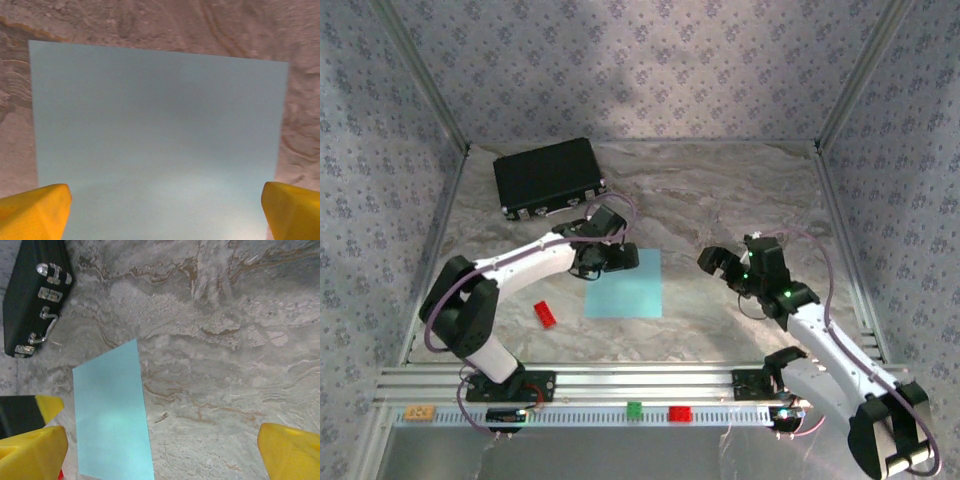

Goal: Fold a paper plane with a square sheet of paper (pick it up from the middle)
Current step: Move the square sheet of paper to the center of the table, then first fold the square sheet of paper in half at the center of the table.

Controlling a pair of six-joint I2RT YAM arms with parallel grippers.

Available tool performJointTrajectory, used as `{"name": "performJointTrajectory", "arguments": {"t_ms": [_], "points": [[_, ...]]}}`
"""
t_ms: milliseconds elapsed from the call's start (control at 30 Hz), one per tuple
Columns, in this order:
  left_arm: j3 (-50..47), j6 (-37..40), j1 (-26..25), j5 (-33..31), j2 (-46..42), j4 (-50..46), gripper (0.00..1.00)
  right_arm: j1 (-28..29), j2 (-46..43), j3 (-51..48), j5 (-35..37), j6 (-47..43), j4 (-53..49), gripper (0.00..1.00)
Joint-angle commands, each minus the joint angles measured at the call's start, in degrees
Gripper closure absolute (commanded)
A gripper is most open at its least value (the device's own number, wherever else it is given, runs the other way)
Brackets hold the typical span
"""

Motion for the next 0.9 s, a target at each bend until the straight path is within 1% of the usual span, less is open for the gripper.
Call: {"name": "performJointTrajectory", "arguments": {"t_ms": [0, 67, 133, 233, 367, 433, 500, 633, 867], "points": [[3.46, 4.39, -0.16, 2.79, 4.30, -7.37, 0.06, 2.04, 3.49, 5.04, 2.50, -2.17, -5.67, 0.01], [5.45, 4.92, -0.37, 3.41, 6.58, -9.68, 0.08, 3.32, 6.12, 7.08, 4.11, -3.17, -7.96, 0.01], [6.95, 4.86, -0.81, 3.49, 8.00, -10.61, 0.08, 4.39, 8.59, 8.52, 4.28, -3.94, -9.16, 0.01], [8.19, 3.62, -1.39, 3.67, 9.34, -11.18, 0.07, 5.68, 11.54, 10.11, 4.69, -4.40, -9.98, 0.01], [9.65, 1.90, -2.11, 3.64, 10.96, -11.96, 0.03, 6.70, 13.93, 10.94, 5.33, -4.46, -9.94, 0.01], [10.44, 1.66, -2.70, 3.66, 12.17, -12.34, 0.03, 6.79, 14.54, 11.16, 4.71, -5.37, -9.76, 0.01], [11.59, 1.48, -3.15, 1.94, 13.36, -13.70, 0.02, 6.80, 14.78, 11.51, 3.13, -6.74, -9.45, 0.01], [12.69, 2.14, -3.21, 1.92, 14.83, -14.51, 0.02, 6.90, 14.80, 11.70, 1.57, -8.21, -9.36, 0.01], [14.43, 3.10, -3.24, 1.06, 16.94, -15.82, 0.00, 7.09, 14.50, 11.70, 0.69, -8.68, -9.42, 0.01]]}}
